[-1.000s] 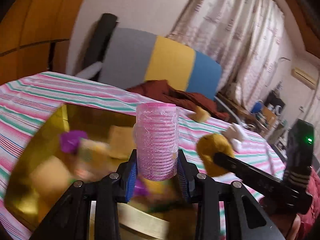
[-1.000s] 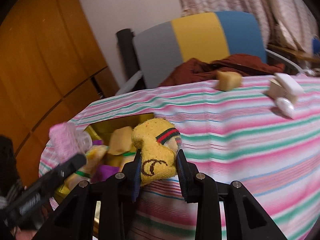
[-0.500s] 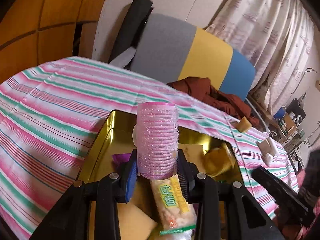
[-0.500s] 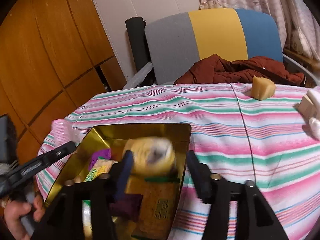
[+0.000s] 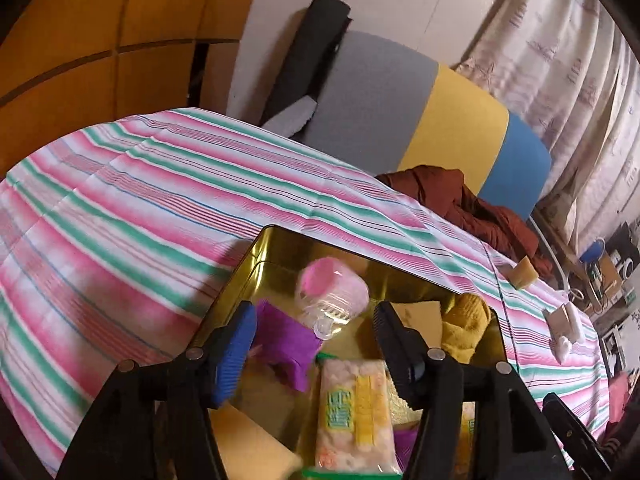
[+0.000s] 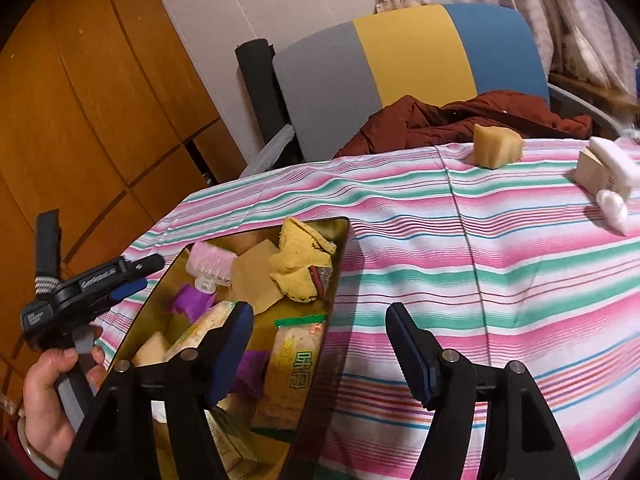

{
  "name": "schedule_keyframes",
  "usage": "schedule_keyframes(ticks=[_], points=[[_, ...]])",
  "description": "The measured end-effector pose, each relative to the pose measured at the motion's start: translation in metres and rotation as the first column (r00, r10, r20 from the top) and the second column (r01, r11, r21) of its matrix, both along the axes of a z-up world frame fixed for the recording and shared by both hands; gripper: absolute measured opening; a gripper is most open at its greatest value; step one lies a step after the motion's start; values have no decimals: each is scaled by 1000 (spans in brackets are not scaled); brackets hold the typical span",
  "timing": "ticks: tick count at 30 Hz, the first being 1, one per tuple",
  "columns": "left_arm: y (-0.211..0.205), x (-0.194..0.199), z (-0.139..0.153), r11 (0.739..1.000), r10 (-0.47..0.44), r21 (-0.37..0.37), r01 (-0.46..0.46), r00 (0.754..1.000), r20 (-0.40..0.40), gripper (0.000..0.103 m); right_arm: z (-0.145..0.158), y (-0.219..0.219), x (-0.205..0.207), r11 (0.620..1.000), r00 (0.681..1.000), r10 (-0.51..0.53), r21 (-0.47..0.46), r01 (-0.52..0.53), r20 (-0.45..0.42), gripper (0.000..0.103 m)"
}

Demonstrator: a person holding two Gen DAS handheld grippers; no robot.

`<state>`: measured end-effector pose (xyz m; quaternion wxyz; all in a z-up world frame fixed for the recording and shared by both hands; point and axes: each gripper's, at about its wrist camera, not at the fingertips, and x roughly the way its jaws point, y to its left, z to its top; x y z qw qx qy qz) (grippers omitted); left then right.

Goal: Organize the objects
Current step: 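Open both tools to drop the roller and sock into the tray, then grasp the white foam block with the right tool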

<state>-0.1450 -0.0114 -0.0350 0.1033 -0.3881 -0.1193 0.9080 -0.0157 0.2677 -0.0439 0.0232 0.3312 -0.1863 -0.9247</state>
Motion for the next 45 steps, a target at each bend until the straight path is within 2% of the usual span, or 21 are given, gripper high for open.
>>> schedule_keyframes(ticks=[6, 12, 18, 28, 33, 40, 45], points=[[11, 35, 7, 1000, 5, 1, -5, 999, -52, 62, -4, 8, 7, 1000, 1000, -13, -19, 13, 10, 71], [38, 66, 8, 997, -80, -6, 80, 994, -76, 62, -7, 19, 18, 999, 999, -39, -26, 40, 14, 73], [73, 93, 7, 982, -191, -5, 191, 977, -92, 62, -7, 36, 29, 996, 996, -83, -29, 83, 15, 74], [139, 130, 6, 928, -373, -12, 373, 925, -74, 62, -18, 79, 53, 984, 983, -177, -18, 178, 49, 76], [167, 143, 1, 901, -434, -21, 433, 900, -50, 62, -28, 103, 65, 975, 972, -221, -2, 222, 72, 76], [212, 160, -10, 848, -529, -43, 528, 848, -12, 62, -42, 146, 82, 955, 950, -296, 14, 296, 102, 76], [233, 165, -21, 830, -554, -61, 554, 833, 22, 62, -46, 183, 84, 942, 936, -336, 56, 332, 106, 76]])
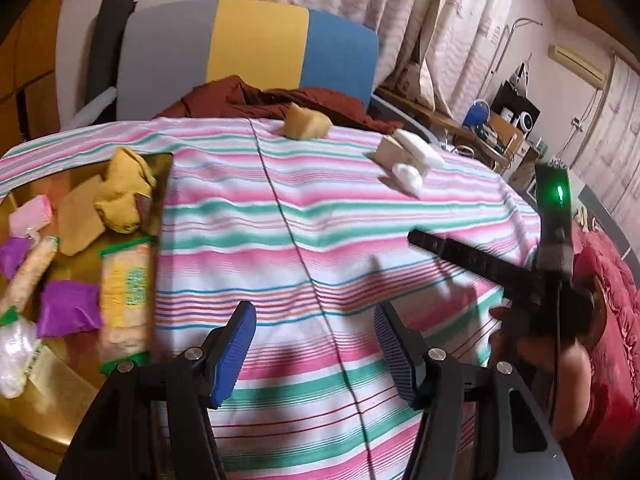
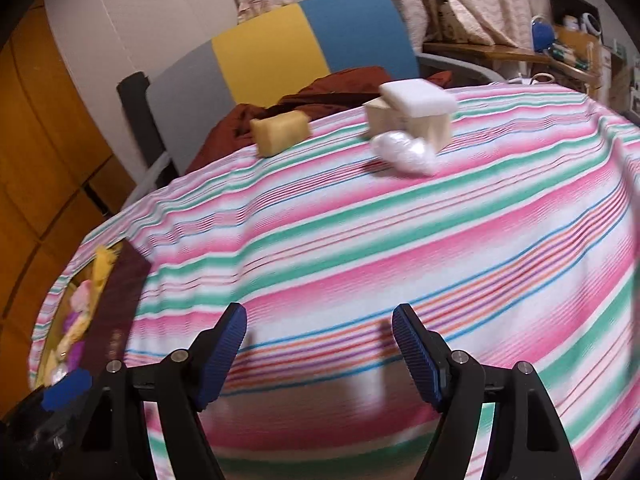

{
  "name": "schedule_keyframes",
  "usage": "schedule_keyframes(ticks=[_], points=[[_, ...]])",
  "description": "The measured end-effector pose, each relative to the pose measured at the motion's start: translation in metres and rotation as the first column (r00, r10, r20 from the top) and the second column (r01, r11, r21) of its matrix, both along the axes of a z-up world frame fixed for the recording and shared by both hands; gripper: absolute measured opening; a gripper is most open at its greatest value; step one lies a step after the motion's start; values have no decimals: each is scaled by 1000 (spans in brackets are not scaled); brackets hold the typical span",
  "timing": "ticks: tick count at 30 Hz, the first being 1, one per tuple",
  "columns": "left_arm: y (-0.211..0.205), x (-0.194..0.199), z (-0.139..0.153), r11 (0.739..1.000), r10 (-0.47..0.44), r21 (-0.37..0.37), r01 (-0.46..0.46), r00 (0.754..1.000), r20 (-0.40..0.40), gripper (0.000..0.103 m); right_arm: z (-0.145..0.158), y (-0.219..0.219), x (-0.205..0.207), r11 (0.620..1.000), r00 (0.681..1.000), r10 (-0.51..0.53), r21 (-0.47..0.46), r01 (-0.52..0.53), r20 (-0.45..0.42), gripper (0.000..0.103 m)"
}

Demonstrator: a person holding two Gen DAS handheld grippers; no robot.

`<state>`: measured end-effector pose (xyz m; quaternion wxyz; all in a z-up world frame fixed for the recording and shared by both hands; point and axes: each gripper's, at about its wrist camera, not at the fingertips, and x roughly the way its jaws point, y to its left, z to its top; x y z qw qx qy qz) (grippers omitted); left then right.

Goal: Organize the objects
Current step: 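Grasp the white foam block with the right tool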

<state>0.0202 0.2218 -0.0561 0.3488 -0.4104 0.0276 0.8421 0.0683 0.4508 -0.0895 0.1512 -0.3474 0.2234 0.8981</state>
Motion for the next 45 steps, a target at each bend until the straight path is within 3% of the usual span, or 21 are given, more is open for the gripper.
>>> schedule_keyframes(ticks=[9, 14, 19, 21, 24, 26, 28, 30, 33, 35, 38, 42, 45], points=[[5, 9, -6, 1000, -9, -8, 9, 999, 31, 62, 10, 82, -56, 994, 999, -28, 111, 26, 16, 77], [2, 8, -7, 1000, 4, -26, -3, 999, 42, 62, -1, 110, -106, 987, 995, -36, 158, 21, 92, 77], [6, 2, -12, 1000, 10, -25, -8, 997, 71, 62, -5, 78, -116, 978, 977, 209, 19, -210, 34, 77], [10, 1, -14, 1000, 1, -22, 1, 997, 78, 62, 3, 72, -107, 971, 972, 236, 47, -235, -5, 77], [16, 1, -17, 1000, -11, -27, 13, 996, 83, 62, 31, 88, -86, 975, 984, 139, 190, -116, -108, 78], [20, 1, -20, 999, -18, -29, 21, 995, 95, 62, 44, 106, -82, 968, 987, 59, 252, -20, -148, 91], [23, 1, -22, 999, -18, -32, 21, 995, 102, 62, 53, 133, -91, 961, 989, -21, 271, 61, -148, 100], [24, 2, -22, 999, -20, -32, 24, 994, 104, 62, 53, 154, -106, 962, 993, -65, 258, 89, -100, 100], [25, 5, -22, 999, -21, -46, 26, 995, 95, 62, 44, 172, -124, 969, 993, -117, 218, 120, -27, 93], [26, 5, -23, 998, -22, -50, 27, 995, 98, 62, 36, 184, -132, 981, 994, -113, 162, 110, 7, 81], [31, 4, -23, 998, -25, -57, 31, 995, 101, 62, 27, 184, -139, 986, 996, -86, 148, 80, 36, 64], [41, 2, -23, 997, -40, -61, 46, 995, 94, 62, 22, 169, -135, 974, 998, -58, 222, 50, 31, 59], [49, 0, -23, 997, -46, -53, 51, 995, 91, 62, 22, 167, -120, 974, 998, -69, 217, 67, 1, 59]])
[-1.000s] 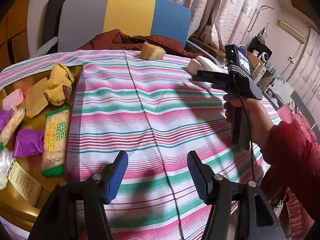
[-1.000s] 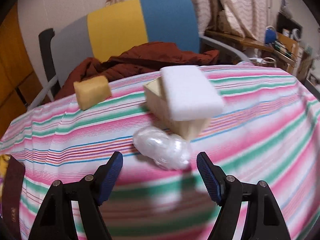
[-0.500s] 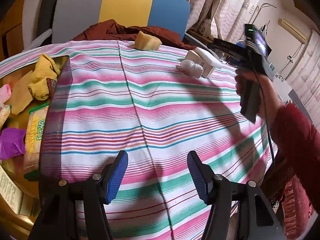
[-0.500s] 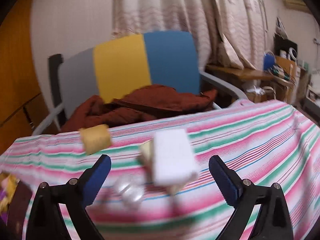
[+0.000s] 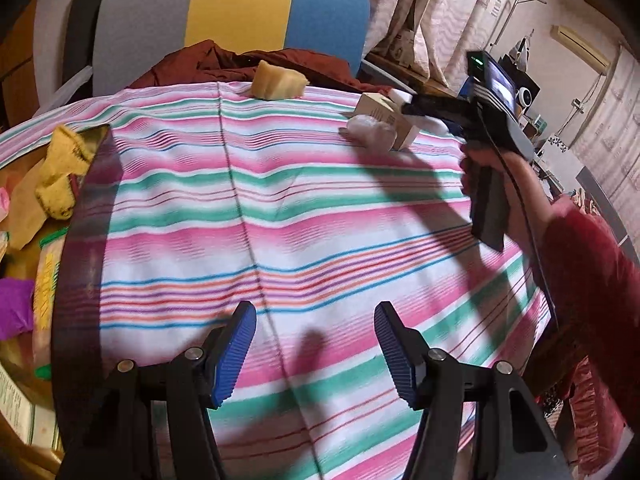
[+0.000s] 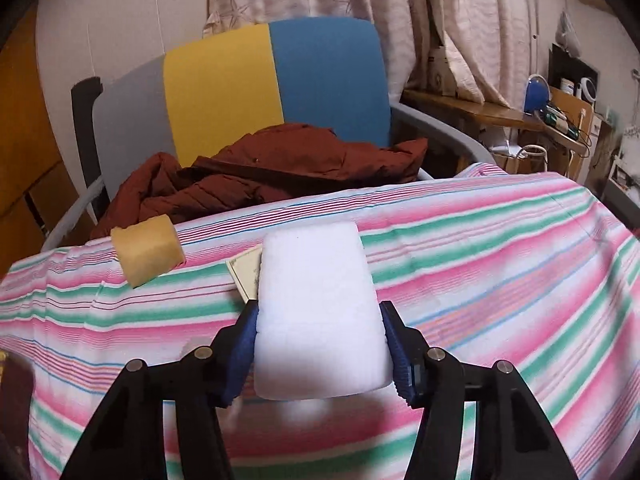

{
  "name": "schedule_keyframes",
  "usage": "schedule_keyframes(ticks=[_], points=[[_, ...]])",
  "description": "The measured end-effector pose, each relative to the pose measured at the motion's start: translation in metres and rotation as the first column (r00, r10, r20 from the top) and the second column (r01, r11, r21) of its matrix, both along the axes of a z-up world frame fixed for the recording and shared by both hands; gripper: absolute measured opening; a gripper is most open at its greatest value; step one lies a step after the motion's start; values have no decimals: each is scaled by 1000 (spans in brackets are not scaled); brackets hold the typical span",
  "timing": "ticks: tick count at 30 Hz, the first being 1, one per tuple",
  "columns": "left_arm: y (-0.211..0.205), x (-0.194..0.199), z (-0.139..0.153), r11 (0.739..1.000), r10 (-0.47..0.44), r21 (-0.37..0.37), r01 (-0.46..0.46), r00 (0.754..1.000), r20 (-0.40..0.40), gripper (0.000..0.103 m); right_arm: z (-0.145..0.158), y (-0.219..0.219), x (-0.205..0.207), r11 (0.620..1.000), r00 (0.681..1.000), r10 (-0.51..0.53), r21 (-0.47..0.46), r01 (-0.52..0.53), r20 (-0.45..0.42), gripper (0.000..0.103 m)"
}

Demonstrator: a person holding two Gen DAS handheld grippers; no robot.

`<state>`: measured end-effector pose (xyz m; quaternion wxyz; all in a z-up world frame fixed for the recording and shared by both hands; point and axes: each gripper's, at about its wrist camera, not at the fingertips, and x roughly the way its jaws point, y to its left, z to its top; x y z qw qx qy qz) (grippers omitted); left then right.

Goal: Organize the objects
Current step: 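Grasp the white foam block with the right tool, then grasp the clear plastic-wrapped bundle with the left tool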

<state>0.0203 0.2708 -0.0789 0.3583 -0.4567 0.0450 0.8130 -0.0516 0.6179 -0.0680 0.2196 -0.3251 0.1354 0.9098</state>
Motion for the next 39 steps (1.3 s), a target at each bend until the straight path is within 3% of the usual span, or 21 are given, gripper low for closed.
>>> schedule_keyframes(ticks=[4, 7, 11, 17, 24, 25, 33, 36, 39], points=[[17, -6, -1, 1000, -10, 7, 10, 1000, -1, 62, -5, 6, 33, 996, 996, -84, -8, 84, -19, 59], [37, -14, -2, 1000, -26, 7, 26, 1000, 7, 62, -17, 10, 52, 992, 992, -127, 2, 127, 23, 59], [65, -30, -2, 999, -28, 19, 28, 1000, 4, 67, -27, 24, 70, 979, 983, -183, -86, 185, 27, 59], [115, -60, 7, 999, -37, -8, 36, 996, -75, 71, -42, 32, 69, 969, 977, -205, -128, 211, 59, 59], [178, -97, 7, 998, -59, -15, 58, 991, -119, 76, -45, 28, 67, 971, 975, -214, -93, 219, 59, 59], [187, -100, 6, 997, -73, -20, 71, 989, -128, 81, -45, 28, 67, 971, 975, -215, -91, 220, 59, 59], [233, -118, -13, 990, -128, -91, 112, 972, -197, 82, -45, 28, 68, 970, 974, -220, -90, 224, 50, 59], [244, -124, -28, 980, -161, -141, 140, 976, -148, 82, -45, 28, 68, 970, 974, -220, -90, 224, 49, 59], [241, -124, -28, 983, -159, -119, 142, 975, -153, 77, -45, 27, 68, 970, 974, -221, -90, 224, 48, 59]])
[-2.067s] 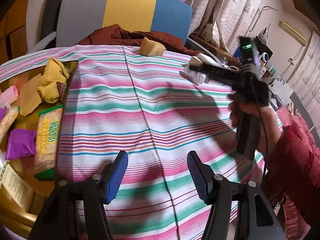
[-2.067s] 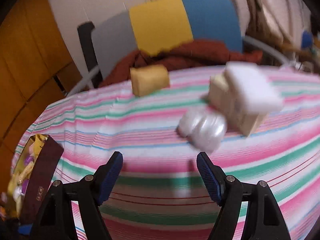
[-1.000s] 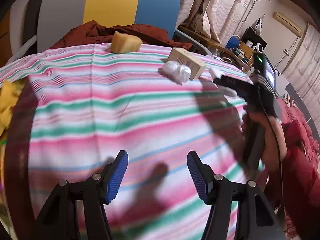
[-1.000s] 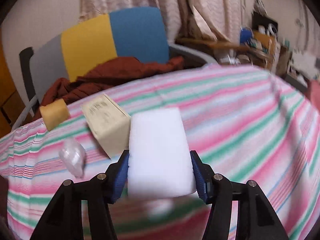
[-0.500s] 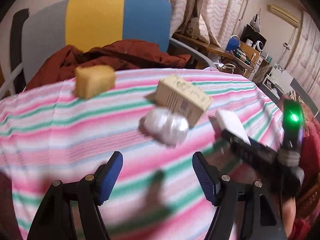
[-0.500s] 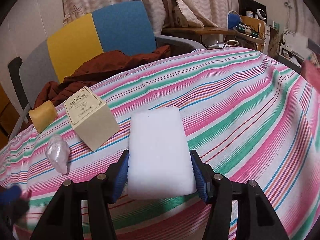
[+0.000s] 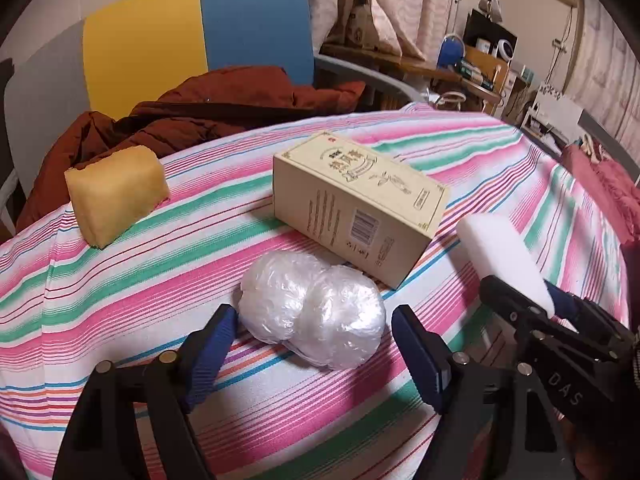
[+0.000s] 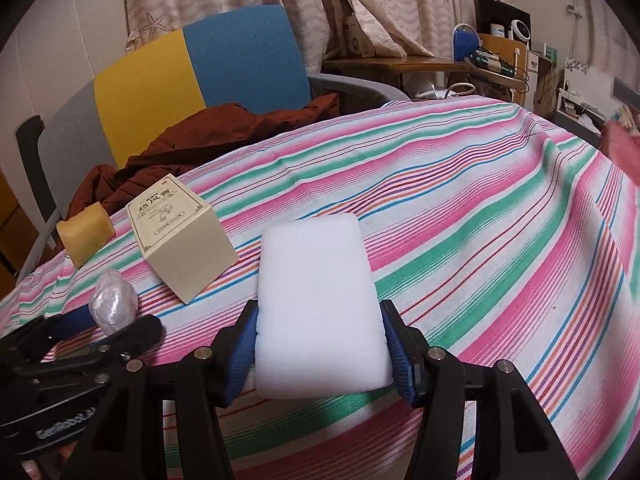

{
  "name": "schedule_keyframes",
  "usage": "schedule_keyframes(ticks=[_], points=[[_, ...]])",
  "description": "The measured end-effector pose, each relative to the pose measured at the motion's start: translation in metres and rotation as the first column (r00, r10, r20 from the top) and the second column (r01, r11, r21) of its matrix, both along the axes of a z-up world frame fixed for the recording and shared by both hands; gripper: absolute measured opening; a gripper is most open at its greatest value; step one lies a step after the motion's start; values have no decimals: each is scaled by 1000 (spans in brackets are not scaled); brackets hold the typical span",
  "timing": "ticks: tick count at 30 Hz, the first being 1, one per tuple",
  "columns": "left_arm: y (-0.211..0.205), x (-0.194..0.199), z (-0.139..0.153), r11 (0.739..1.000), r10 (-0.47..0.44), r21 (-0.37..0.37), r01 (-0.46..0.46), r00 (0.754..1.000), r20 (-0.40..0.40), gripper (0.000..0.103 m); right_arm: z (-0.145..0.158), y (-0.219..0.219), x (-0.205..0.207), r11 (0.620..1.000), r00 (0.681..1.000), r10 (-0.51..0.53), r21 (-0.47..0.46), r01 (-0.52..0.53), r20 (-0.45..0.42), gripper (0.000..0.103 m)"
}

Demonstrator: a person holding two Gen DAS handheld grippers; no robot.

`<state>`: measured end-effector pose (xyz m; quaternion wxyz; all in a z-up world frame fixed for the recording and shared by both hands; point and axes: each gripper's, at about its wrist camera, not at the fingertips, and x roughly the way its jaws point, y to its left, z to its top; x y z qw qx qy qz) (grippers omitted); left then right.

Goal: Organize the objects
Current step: 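Grasp the clear plastic-wrapped bundle with the left tool, then carry the foam block and plastic bundle with both tools over the tray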

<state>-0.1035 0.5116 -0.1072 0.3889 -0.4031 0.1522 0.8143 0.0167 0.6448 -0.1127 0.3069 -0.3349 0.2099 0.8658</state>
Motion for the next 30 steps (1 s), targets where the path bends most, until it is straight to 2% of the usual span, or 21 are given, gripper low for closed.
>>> schedule_keyframes(ticks=[3, 9, 23, 30], points=[[-6, -2, 0, 999, 34, 12, -34, 999, -9, 60, 0, -1, -1, 1000, 1000, 0, 6, 0, 6, 59], [-13, 0, 1, 998, 37, 41, -37, 999, -12, 57, -1, -1, -1, 1000, 1000, -3, 12, 3, 9, 59], [-52, 29, 14, 994, 84, 83, -73, 988, -131, 56, 2, -2, 2, 998, 999, -48, 47, 47, 20, 59], [-74, 49, 16, 995, 69, 83, -55, 983, -171, 56, 15, -13, 7, 990, 998, -63, 125, 63, 3, 59]])
